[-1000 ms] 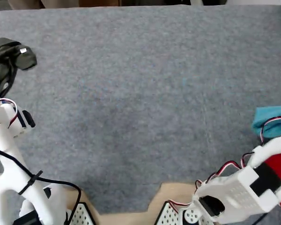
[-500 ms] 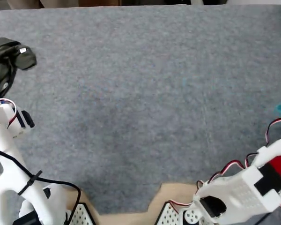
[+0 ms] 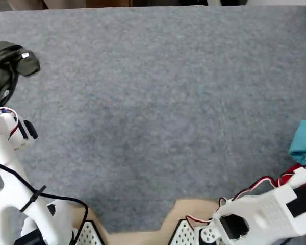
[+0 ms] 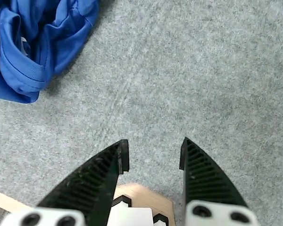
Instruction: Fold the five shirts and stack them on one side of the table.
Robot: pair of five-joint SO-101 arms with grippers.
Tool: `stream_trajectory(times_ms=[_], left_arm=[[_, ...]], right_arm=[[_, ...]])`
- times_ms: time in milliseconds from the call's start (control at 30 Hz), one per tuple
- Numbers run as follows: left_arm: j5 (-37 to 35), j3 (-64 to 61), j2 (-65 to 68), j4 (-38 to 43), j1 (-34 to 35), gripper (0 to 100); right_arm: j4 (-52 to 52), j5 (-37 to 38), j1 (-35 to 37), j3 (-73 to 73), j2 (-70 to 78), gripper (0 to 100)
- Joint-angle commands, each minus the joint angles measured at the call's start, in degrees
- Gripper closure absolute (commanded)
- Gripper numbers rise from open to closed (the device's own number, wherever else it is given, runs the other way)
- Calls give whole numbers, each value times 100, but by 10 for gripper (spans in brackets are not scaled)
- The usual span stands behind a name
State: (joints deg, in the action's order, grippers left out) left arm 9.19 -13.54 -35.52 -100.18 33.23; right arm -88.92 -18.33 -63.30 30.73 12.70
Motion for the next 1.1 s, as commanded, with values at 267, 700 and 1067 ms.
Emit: stream_trajectory(times_ms=[267,700,1067], left_arm=[[9,229,-40,-70,44,808],[9,220,-40,-70,9,808],[9,158,-40,-70,-9,808]], right_arm=[[-782,457,-382,1745,-40,994],[-765,853,-936,1877,-92,994],[-1327,1213,-1042,2308,4,994]])
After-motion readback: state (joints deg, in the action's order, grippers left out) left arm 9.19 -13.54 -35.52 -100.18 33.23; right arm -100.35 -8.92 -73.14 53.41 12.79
